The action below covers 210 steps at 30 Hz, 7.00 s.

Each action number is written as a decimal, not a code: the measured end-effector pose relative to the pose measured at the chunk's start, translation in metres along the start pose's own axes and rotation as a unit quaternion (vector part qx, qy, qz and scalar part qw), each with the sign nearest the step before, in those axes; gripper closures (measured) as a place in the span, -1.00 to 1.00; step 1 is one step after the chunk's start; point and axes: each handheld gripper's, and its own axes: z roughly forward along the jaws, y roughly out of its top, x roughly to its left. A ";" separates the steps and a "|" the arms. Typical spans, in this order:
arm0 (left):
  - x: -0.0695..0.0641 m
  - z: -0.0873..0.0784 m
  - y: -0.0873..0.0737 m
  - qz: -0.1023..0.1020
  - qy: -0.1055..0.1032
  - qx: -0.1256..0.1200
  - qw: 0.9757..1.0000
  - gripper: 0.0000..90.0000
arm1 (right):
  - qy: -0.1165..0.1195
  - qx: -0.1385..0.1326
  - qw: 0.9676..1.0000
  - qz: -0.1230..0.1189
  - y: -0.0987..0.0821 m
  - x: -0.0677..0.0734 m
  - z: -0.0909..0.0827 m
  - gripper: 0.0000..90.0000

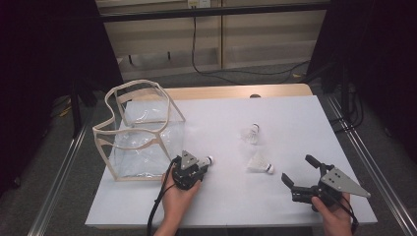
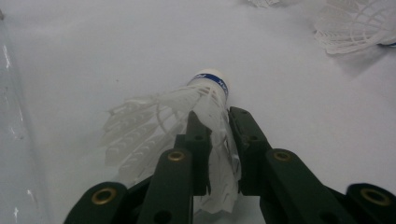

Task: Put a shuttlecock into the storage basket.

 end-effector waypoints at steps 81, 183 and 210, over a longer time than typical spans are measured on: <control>0.003 -0.033 0.060 -0.040 -0.090 0.049 0.994 1.00 | 0.002 -0.001 1.000 0.006 0.000 -0.001 -0.002 -1.00; 0.018 -0.070 0.153 -0.057 -0.121 0.089 0.987 1.00 | 0.008 -0.003 1.000 0.009 0.000 -0.001 -0.002 -1.00; 0.023 -0.079 0.171 -0.052 -0.115 0.091 0.988 1.00 | 0.009 -0.002 1.000 0.008 0.000 -0.001 -0.002 -1.00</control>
